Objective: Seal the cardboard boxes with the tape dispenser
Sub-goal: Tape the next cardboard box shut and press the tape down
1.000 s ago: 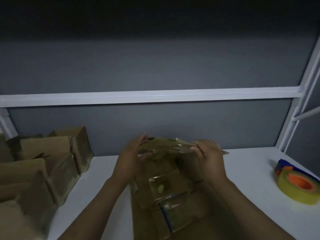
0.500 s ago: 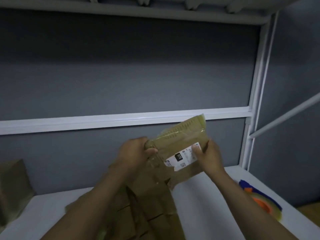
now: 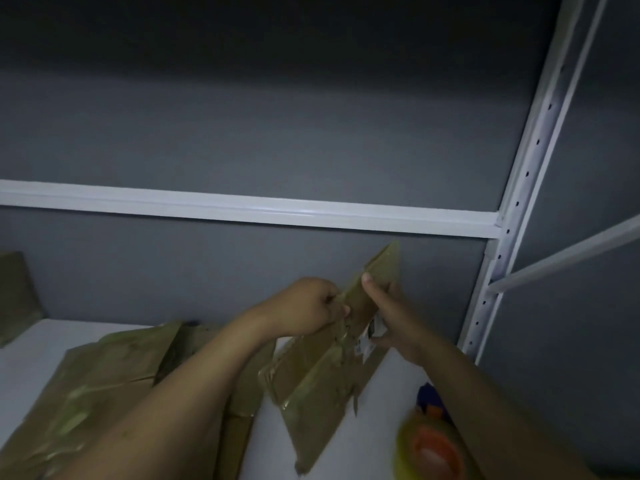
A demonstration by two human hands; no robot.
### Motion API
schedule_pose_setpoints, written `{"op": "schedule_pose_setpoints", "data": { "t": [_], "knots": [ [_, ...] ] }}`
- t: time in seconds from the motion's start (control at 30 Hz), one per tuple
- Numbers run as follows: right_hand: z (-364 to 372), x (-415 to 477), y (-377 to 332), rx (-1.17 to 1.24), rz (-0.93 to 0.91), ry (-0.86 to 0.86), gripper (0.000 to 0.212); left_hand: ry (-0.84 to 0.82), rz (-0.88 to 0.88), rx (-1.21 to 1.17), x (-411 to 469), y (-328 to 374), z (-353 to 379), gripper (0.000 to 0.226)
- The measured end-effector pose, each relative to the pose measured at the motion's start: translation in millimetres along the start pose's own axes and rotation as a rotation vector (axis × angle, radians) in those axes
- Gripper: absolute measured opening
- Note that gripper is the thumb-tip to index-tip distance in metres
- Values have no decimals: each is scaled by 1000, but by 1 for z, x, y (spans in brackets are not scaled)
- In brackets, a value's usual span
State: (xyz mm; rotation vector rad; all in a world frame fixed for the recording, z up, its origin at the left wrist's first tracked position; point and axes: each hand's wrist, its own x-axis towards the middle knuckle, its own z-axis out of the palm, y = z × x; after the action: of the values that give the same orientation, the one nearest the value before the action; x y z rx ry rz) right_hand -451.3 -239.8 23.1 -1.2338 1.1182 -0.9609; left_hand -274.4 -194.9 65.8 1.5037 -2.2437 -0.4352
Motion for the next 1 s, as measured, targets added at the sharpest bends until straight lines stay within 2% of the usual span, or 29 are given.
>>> {"op": "schedule_pose_setpoints", "data": {
  "t": [0.07,0.13,0.3,0.37,0.4,0.47,0.57,0.67,0.73,0.77,0.87,0.9,0.93,1.0],
  "knots": [
    [-5,-1,7,12,36,-30,122,22,-61,-48,3,5,18,28],
    [-9,1,17,13,70,-36,112,10,-124,-107,4,7,35,34],
    [-17,4,25,-68,97,-3,52,-43,-288,-440,5,0,52,60],
    [-21,1,20,-100,96,8,27,-65,-349,-461,6,-3,51,55],
    [-22,0,19,-154,89,18,22,-80,-376,-440,6,-5,51,51],
    [-22,-1,20,-266,74,-4,23,-89,-421,-373,8,-9,51,42],
    [-15,-2,26,-319,59,-57,32,-13,-466,-263,12,-18,54,30],
    [-12,4,29,-538,-135,44,21,88,-547,-202,15,-32,47,26],
    [-17,9,25,-653,-228,103,20,216,-620,-249,16,-48,36,31],
    [-20,9,21,-630,-260,100,21,285,-653,-296,16,-58,31,34],
    [-27,10,14,-638,-337,22,39,376,-680,-373,16,-86,27,35],
    [-29,12,17,-708,-337,1,43,375,-651,-356,16,-93,31,40],
    [-30,14,21,-781,-314,-9,43,368,-610,-334,16,-99,36,55],
    [-33,16,32,-881,-227,-11,35,332,-523,-272,14,-109,46,81]
  ]
}}
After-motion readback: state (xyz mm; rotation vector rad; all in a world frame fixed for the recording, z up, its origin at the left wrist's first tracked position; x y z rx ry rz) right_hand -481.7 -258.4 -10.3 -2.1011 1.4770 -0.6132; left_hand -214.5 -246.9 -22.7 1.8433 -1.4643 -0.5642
